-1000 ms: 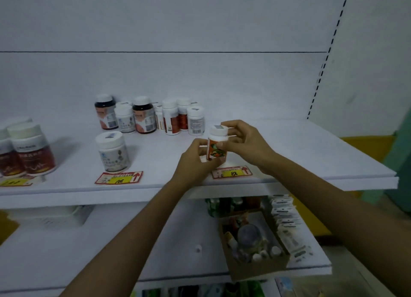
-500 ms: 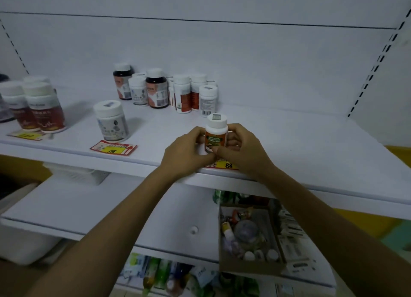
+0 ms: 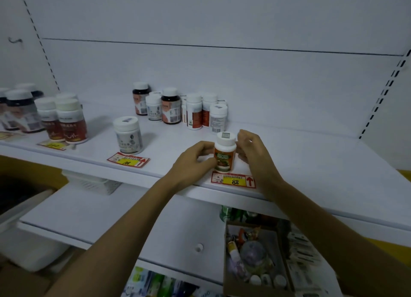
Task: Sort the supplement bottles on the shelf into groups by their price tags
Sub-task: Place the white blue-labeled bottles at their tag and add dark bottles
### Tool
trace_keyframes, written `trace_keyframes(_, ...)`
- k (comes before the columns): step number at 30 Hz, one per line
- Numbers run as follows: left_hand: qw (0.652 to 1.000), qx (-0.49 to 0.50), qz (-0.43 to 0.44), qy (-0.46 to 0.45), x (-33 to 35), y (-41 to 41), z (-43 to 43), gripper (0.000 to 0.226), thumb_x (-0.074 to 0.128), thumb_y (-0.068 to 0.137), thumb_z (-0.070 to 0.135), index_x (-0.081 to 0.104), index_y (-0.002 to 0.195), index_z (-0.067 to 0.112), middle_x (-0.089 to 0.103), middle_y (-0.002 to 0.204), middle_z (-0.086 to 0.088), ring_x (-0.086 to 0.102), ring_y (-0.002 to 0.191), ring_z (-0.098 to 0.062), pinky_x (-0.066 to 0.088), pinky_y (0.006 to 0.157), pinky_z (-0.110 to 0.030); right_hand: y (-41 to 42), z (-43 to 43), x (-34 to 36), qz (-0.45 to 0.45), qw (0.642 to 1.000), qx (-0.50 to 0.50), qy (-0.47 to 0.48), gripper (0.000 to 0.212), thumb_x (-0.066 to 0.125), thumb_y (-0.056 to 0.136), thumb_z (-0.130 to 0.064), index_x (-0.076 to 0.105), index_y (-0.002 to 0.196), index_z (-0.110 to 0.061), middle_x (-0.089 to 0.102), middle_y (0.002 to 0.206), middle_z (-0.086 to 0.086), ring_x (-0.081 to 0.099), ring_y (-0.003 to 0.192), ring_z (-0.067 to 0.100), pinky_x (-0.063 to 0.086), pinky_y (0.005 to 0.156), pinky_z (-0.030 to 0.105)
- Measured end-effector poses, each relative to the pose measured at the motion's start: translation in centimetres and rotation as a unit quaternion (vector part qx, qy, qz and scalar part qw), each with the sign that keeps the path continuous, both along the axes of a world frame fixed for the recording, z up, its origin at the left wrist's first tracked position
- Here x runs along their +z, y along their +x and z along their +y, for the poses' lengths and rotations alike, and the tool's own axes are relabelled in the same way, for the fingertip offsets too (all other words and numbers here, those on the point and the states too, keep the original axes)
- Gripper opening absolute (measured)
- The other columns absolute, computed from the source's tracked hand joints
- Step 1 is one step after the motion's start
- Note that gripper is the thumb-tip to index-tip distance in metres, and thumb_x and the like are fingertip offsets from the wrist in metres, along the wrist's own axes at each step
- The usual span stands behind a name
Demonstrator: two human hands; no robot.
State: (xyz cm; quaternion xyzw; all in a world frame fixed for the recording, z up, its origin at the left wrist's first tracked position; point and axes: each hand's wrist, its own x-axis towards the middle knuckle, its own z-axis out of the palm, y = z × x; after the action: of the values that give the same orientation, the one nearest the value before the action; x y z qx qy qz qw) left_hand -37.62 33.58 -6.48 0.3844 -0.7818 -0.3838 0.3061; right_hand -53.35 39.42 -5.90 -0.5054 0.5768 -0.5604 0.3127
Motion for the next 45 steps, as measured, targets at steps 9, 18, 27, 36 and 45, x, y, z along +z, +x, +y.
trace_keyframes(9,0.998,0.017,0.022,0.053,1.7,-0.1,-3.1,0.034,0.032,0.098,0.017,0.047,0.128,0.022,0.05,0.134,0.002,0.053,0.11,-0.012,0.041,0.103,-0.034,-3.2,-5.3,4.6,0.015,0.997,-0.046,0.054,0.025,0.05,0.095,-0.033,0.056,0.114,-0.016,0.063,0.117,0.007,0.061,0.1,0.018,0.051,0.083,0.029)
trace_keyframes(18,1.0,-0.014,0.005,-0.018,2.6,-1.3,-10.1,0.034,0.044,0.094,0.016,0.05,0.128,0.019,0.051,0.133,0.002,0.049,0.11,-0.01,0.037,0.091,-0.024,-3.4,-13.3,5.2,0.267,0.96,-0.057,0.06,0.054,0.067,0.083,-0.039,0.045,0.129,-0.02,0.055,0.112,0.0,0.056,0.101,0.018,0.046,0.083,0.03)
trace_keyframes(27,0.997,0.004,0.036,-0.074,0.1,-3.8,-13.4,0.042,0.056,0.089,0.016,0.045,0.129,0.011,0.053,0.131,-0.007,0.051,0.115,-0.017,0.036,0.088,-0.019,-3.3,-17.0,-0.4,0.201,0.974,-0.096,0.03,0.051,0.076,0.074,-0.037,0.051,0.115,-0.02,0.064,0.103,-0.004,0.063,0.085,0.009,0.051,0.069,0.021)
trace_keyframes(36,0.995,-0.033,0.065,-0.066,-0.6,-3.8,-14.2,0.053,0.06,0.087,0.024,0.039,0.134,0.013,0.052,0.134,-0.006,0.053,0.116,-0.018,0.042,0.09,-0.022,-4.2,-16.4,-0.1,0.052,0.998,0.018,0.001,0.027,0.056,0.09,-0.012,0.06,0.112,0.004,0.065,0.108,0.027,0.062,0.099,0.042,0.052,0.088,0.049)
trace_keyframes(45,0.982,0.023,0.17,-0.075,1.7,-3.2,-13.2,0.056,0.069,0.08,0.028,0.046,0.13,0.017,0.06,0.12,0.002,0.061,0.094,-0.004,0.052,0.079,-0.016,-3.5,-15.4,3.3,-0.073,0.994,0.082,-0.013,0.026,0.05,0.093,-0.013,0.056,0.117,-0.003,0.063,0.113,0.019,0.063,0.102,0.032,0.055,0.087,0.039)
